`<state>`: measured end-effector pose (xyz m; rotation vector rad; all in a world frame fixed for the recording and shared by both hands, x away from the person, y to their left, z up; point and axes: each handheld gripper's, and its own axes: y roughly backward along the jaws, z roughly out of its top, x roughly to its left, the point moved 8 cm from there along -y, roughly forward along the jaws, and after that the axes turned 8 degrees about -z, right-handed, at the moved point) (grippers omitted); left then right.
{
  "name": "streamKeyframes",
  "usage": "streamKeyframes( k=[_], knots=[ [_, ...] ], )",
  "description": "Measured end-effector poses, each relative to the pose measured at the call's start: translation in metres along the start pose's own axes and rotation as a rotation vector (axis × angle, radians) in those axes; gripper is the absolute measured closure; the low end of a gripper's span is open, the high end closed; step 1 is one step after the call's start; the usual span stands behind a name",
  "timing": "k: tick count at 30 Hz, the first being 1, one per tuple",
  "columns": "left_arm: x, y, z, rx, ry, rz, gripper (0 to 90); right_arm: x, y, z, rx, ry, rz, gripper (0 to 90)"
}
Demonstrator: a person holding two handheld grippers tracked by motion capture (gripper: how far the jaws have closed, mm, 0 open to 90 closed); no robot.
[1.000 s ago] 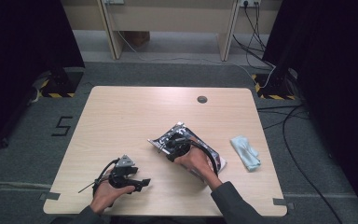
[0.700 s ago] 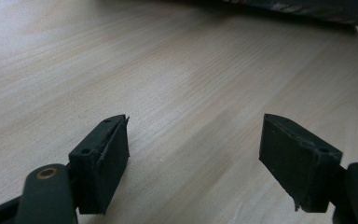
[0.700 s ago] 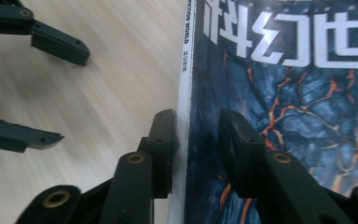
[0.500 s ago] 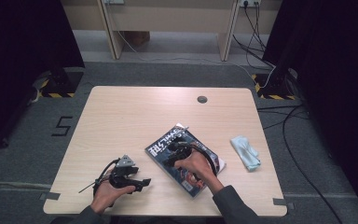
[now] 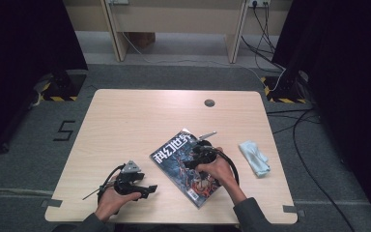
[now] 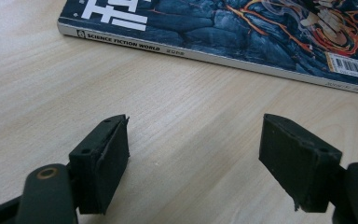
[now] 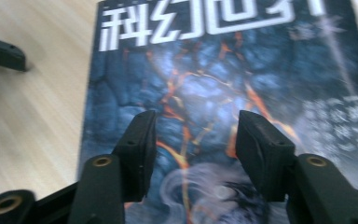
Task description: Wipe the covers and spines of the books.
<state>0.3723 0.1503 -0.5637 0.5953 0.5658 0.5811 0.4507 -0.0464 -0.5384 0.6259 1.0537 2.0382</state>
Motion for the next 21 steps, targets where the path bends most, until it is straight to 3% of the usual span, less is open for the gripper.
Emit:
streamKeyframes(
  k=[5, 8, 12, 14, 21],
  knots=[
    [-0.003, -0.001, 0.0, 0.0, -0.005, -0.011, 23.7, -0.022, 0.006, -0.003, -0.051, -0.013, -0.082, 41.1],
    [-0.005, -0.003, 0.0, 0.004, -0.009, -0.018, 23.6, -0.035, 0.011, -0.005, -0.069, -0.053, -0.11, 38.5],
    [-0.009, -0.005, 0.001, 0.005, -0.017, -0.026, 23.7, -0.053, 0.015, -0.017, -0.056, -0.011, -0.187, 35.3],
    [-0.011, -0.007, 0.002, 0.005, -0.02, -0.034, 23.8, -0.059, 0.019, -0.024, -0.061, -0.017, -0.219, 34.8],
    [-0.02, -0.015, 0.005, 0.011, -0.04, -0.054, 23.7, -0.072, 0.027, -0.045, -0.079, -0.095, -0.204, 33.9]
  ],
)
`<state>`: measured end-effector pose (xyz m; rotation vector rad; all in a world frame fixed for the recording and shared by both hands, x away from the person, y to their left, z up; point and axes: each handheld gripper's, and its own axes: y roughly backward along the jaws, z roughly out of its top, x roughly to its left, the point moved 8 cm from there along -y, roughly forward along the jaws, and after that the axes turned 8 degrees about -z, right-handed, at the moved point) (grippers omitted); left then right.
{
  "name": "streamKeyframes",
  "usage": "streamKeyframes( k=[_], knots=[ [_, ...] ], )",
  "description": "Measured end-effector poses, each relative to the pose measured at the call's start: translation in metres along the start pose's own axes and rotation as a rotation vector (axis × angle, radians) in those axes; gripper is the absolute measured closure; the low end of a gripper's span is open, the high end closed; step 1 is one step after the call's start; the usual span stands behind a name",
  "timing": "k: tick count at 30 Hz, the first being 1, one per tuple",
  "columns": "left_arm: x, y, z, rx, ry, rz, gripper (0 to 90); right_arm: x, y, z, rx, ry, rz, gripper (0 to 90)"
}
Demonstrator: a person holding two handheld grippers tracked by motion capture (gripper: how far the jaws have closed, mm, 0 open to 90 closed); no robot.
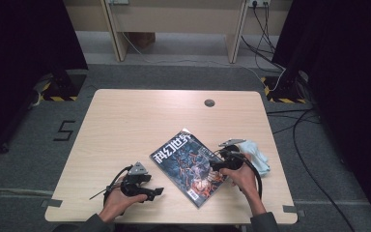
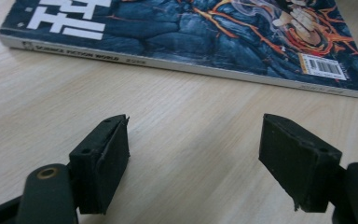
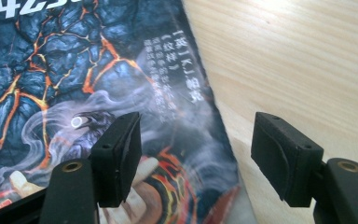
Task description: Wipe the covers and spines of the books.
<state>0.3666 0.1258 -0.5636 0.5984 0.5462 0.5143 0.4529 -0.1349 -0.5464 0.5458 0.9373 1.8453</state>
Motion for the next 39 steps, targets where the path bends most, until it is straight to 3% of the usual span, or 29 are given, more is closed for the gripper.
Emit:
streamKeyframes(
  k=[12, 16, 26, 34, 39],
  knots=[
    [-0.004, -0.004, 0.003, -0.018, -0.009, 0.004, 23.7, -0.003, -0.006, -0.011, 0.035, -0.006, 0.028, 32.2],
    [-0.008, -0.012, 0.008, -0.029, 0.003, -0.018, 23.6, -0.002, -0.006, -0.013, 0.031, -0.033, 0.05, 32.6],
    [-0.019, -0.032, 0.019, -0.043, 0.002, -0.053, 22.7, 0.015, 0.003, -0.023, 0.047, 0.027, 0.058, 31.5],
    [-0.01, -0.033, 0.025, -0.037, 0.006, -0.024, 20.0, 0.027, 0.011, -0.033, 0.056, 0.068, 0.076, 31.2],
    [-0.001, -0.038, 0.034, -0.03, -0.002, 0.002, 19.2, 0.031, 0.013, -0.035, 0.061, 0.057, 0.082, 29.9]
  ],
)
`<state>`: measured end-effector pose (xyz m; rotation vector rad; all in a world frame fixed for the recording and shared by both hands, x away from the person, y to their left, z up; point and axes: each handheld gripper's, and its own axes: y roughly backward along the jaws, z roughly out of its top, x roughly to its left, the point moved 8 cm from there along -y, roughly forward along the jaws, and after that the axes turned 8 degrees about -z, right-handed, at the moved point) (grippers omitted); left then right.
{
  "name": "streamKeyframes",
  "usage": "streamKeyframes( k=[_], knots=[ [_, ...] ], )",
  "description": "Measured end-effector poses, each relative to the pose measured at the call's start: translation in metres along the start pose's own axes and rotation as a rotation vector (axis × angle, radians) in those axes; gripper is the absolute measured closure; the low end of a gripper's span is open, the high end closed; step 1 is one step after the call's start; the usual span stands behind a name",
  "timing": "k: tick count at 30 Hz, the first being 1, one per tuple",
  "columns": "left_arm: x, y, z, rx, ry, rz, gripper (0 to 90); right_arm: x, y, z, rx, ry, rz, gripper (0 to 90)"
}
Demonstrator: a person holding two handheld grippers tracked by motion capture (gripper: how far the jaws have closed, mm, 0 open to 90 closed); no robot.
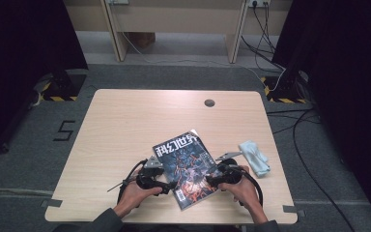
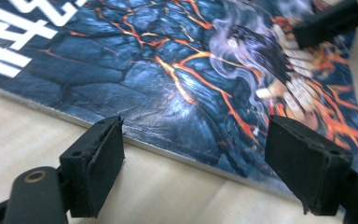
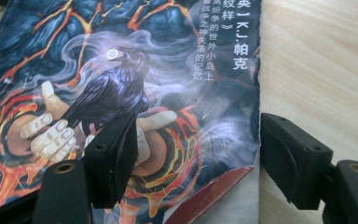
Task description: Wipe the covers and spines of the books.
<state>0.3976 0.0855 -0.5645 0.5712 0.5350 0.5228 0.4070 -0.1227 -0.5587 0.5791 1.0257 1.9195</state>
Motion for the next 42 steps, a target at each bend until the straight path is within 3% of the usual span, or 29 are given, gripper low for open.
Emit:
streamKeyframes(
  k=[7, 11, 16, 19, 22, 33, 42],
  knots=[
    [0.017, -0.01, 0.013, 0.022, -0.054, 0.07, 18.7, 0.006, 0.002, -0.003, 0.002, 0.016, 0.005, 28.7],
    [0.021, -0.009, 0.014, 0.011, -0.049, 0.068, 19.9, 0.009, 0.003, -0.004, -0.006, 0.026, 0.015, 28.6],
    [0.011, 0.0, 0.006, 0.016, -0.032, 0.048, 21.7, 0.018, 0.005, -0.007, 0.009, 0.042, 0.042, 29.1],
    [0.003, 0.004, -0.003, 0.047, -0.056, 0.053, 21.8, 0.024, 0.005, -0.008, 0.01, 0.064, 0.025, 28.9],
    [0.004, 0.003, -0.003, 0.051, -0.065, 0.065, 21.6, 0.025, 0.004, -0.007, 0.012, 0.066, 0.02, 28.8],
    [0.032, -0.002, 0.014, 0.022, -0.044, 0.109, 25.4, 0.028, -0.007, 0.008, -0.019, 0.047, -0.019, 28.1],
    [0.049, -0.004, 0.026, 0.008, -0.059, 0.158, 30.3, 0.026, -0.017, 0.024, -0.034, 0.021, -0.042, 27.8]
  ],
)
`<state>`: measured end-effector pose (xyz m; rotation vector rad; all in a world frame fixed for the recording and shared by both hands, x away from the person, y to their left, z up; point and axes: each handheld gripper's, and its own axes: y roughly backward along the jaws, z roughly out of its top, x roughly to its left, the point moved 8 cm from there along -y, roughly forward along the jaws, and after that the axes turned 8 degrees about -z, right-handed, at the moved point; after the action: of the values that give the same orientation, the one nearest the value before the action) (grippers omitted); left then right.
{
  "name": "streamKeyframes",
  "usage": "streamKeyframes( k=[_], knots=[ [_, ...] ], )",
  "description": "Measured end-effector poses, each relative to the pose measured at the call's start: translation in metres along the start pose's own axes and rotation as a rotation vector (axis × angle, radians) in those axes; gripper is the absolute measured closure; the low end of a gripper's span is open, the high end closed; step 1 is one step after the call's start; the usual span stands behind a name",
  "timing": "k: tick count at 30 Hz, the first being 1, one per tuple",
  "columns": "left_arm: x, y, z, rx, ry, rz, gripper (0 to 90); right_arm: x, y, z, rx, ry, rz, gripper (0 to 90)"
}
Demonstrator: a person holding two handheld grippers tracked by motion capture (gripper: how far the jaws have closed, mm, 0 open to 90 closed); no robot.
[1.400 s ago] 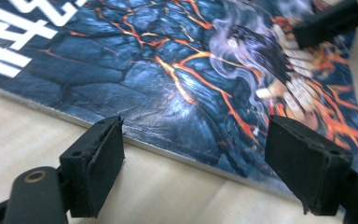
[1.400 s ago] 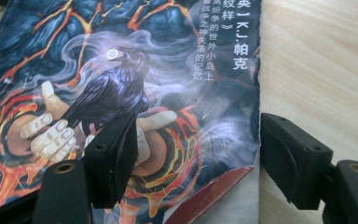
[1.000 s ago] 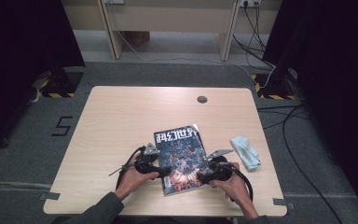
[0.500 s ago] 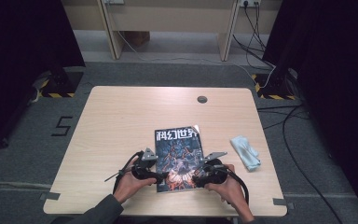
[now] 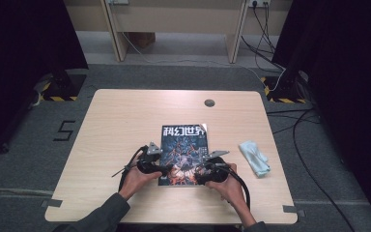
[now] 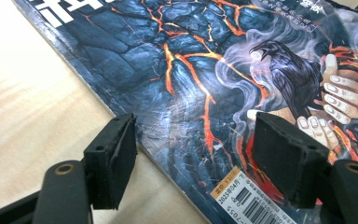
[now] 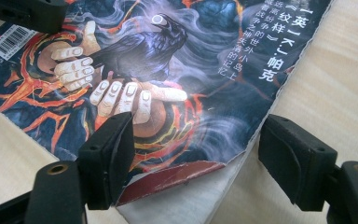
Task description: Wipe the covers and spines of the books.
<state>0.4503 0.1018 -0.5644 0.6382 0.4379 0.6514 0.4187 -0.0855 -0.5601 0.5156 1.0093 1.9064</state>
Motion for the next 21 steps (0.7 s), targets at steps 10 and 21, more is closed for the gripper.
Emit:
streamKeyframes(
  k=[10, 21],
  knots=[
    [0.005, -0.001, 0.001, -0.006, 0.025, 0.011, 30.1, -0.002, -0.005, 0.006, 0.001, 0.012, 0.002, 27.7],
    [0.002, 0.018, 0.004, -0.061, 0.047, -0.013, 25.7, -0.018, 0.011, 0.011, -0.051, -0.041, 0.038, 32.2]
  ],
)
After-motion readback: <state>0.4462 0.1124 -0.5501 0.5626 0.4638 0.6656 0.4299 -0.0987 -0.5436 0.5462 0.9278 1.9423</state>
